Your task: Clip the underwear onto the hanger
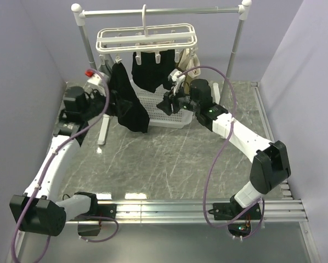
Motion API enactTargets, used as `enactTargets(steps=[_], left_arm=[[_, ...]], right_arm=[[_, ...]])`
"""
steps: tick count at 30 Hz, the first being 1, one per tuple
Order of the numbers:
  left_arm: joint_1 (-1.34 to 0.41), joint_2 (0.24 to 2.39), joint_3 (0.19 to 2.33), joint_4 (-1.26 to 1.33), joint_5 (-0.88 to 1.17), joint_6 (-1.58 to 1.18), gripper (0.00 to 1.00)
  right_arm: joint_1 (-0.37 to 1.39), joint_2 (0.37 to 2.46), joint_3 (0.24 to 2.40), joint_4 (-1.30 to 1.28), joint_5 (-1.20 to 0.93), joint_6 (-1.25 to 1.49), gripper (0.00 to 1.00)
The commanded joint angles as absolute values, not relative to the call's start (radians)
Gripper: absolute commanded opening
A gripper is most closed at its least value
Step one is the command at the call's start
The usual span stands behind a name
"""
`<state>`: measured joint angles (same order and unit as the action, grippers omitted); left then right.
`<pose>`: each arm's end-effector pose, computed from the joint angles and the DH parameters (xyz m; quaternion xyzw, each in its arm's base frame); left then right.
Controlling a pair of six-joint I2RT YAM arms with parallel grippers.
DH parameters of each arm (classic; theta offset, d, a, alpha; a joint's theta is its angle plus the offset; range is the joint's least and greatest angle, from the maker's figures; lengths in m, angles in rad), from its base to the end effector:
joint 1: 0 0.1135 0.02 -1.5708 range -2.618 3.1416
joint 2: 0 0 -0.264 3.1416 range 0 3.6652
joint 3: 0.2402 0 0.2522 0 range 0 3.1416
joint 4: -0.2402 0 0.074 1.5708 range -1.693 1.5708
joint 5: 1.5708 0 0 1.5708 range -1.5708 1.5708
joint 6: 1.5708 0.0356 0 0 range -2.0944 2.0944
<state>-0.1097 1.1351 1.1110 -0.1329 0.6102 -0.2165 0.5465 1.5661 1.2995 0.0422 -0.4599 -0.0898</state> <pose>0.2530 -0.0484 0.3908 0.1561 0.7346 -0.3260 0.5742 0.3114 0.2079 0.3473 -0.3731 0.6786 0.3110 0.5510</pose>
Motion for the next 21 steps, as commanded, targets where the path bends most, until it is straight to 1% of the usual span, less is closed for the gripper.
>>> enactTargets(steps=[1, 2, 4, 7, 8, 9, 11, 16, 18, 20, 21], left_arm=[[-0.219, 1.118, 1.054, -0.117, 0.316, -0.146, 0.83], [-0.28, 1.123, 1.045, -0.1, 0.249, -0.14, 0.84], [-0.327, 1.147, 1.028, -0.084, 0.088, -0.149, 0.86], [-0.348, 1.192, 1.019, -0.057, 0.01, -0.222, 0.94], [-0.362, 1.207, 1.019, -0.054, 0.003, -0.228, 0.95], [-0.37, 1.241, 1.023, -0.043, -0.046, -0.233, 0.98], [-0.388, 1.278, 1.035, -0.034, -0.144, -0.256, 0.99], [-0.403, 1.413, 1.134, -0.054, -0.288, -0.314, 0.99], [-0.408, 1.442, 1.155, -0.035, -0.305, -0.307, 0.99], [-0.408, 1.46, 1.17, -0.025, -0.31, -0.311, 0.95], [-0.407, 1.477, 1.184, -0.02, -0.307, -0.31, 0.9]], right_arm=[[0.52, 1.606, 1.307, 0.095, -0.551, 0.061, 0.57], [0.512, 1.614, 1.307, 0.121, -0.552, 0.077, 0.56], [0.503, 1.632, 1.308, 0.139, -0.551, 0.118, 0.56], [0.482, 1.658, 1.302, 0.186, -0.551, 0.202, 0.56], [0.476, 1.672, 1.296, 0.208, -0.54, 0.227, 0.56], [0.462, 1.68, 1.293, 0.222, -0.549, 0.25, 0.55], [0.453, 1.7, 1.296, 0.244, -0.554, 0.304, 0.55], [0.431, 1.721, 1.295, 0.291, -0.566, 0.377, 0.55], [0.426, 1.726, 1.289, 0.313, -0.569, 0.383, 0.55], [0.422, 1.729, 1.282, 0.324, -0.571, 0.387, 0.55], [0.422, 1.73, 1.281, 0.328, -0.578, 0.387, 0.55]])
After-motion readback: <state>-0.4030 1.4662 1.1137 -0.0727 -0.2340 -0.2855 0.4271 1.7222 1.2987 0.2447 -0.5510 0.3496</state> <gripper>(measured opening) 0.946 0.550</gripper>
